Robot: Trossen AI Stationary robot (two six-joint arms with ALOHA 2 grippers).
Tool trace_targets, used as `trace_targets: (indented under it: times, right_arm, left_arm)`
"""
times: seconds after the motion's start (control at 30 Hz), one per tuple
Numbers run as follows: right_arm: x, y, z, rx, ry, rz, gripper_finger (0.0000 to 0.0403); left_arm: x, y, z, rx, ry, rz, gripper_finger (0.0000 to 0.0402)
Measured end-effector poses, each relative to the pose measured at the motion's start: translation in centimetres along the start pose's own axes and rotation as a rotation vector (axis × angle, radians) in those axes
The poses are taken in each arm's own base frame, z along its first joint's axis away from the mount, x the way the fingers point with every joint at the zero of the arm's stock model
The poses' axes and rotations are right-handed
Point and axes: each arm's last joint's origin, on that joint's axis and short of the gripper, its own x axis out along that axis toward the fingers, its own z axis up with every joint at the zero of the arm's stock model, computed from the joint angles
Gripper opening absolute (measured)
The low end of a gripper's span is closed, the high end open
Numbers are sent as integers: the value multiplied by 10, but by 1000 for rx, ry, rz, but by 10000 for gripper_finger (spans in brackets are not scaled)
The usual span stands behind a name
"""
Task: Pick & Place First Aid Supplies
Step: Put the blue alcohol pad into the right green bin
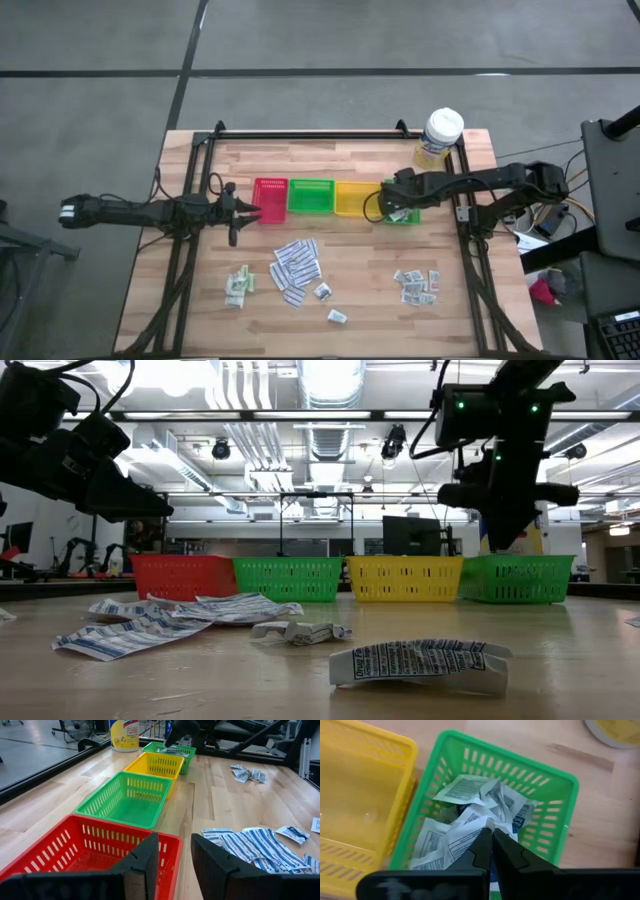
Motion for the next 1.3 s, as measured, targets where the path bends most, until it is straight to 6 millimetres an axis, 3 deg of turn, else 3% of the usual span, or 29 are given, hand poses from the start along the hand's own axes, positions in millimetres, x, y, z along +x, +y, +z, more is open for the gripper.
trace_targets:
  times: [0.53, 0.97, 1.3]
  right_arm:
    - [5, -2, -3, -62, 20, 2, 11]
    - [6, -1, -2, -138, 14, 16, 102]
    - [-9, 9, 9, -210, -19, 69, 120]
  left_arm:
    - [0, 0, 0, 0, 0, 0, 113]
    - [0, 0, 0, 0, 0, 0, 113]
    - [0, 0, 0, 0, 0, 0, 113]
